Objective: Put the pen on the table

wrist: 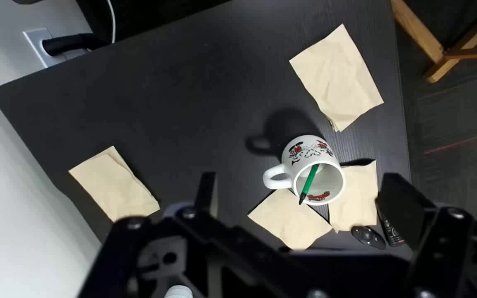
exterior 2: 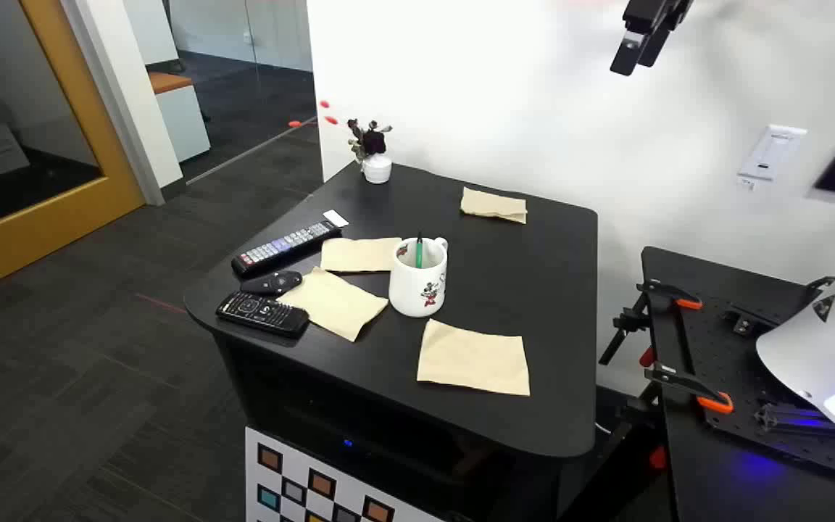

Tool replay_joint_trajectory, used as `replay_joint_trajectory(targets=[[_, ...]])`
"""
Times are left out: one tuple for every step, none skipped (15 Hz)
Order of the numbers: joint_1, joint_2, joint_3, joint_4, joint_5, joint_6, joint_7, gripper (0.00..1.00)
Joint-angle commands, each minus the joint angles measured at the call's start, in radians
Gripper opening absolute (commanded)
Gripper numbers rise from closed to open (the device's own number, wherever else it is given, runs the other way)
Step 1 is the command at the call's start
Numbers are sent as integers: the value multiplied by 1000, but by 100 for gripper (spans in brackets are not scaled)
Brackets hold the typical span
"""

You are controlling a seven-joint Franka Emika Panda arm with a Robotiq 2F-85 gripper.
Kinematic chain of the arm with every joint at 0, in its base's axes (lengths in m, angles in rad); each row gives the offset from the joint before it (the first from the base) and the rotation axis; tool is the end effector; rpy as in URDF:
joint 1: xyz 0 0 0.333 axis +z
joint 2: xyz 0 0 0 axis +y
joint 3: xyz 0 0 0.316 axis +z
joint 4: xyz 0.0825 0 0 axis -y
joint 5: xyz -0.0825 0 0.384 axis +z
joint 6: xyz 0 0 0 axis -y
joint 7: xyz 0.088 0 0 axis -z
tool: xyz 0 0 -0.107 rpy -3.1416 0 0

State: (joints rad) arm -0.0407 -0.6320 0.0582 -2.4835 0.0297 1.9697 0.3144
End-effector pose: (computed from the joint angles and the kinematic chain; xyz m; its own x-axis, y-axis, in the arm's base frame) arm 0.3718 0.0104 0.5133 0.9438 -0.3105 0.1133 -0.3090 -0.9506 -0.0307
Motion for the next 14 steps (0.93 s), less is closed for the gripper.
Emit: replay_joint_trajectory(targets=[[-7, 0, 6, 3, 4, -3, -4, 100], [-7, 0, 6, 3, 4, -3, -4, 100], [-7, 0, 6, 3, 4, -3, -4, 100], [-7, 0, 6, 3, 4, -3, -4, 100], [-7, 0, 6, 3, 4, -3, -4, 100], [-7, 0, 6, 3, 4, -3, -4, 100], [-6, 11, 4, 6, 7, -2, -6, 100], [-6, 21, 6, 10, 9, 4, -3, 100], [-6, 36, 8, 17, 10, 4, 2, 100], [-3, 50, 9, 22, 13, 10, 2, 100], [-2, 70, 13, 28, 17, 15, 8, 100], [-3, 87, 18, 33, 18, 22, 21, 100], [-4, 104, 26, 34, 19, 30, 38, 100], [-3, 119, 32, 33, 21, 40, 54, 100]])
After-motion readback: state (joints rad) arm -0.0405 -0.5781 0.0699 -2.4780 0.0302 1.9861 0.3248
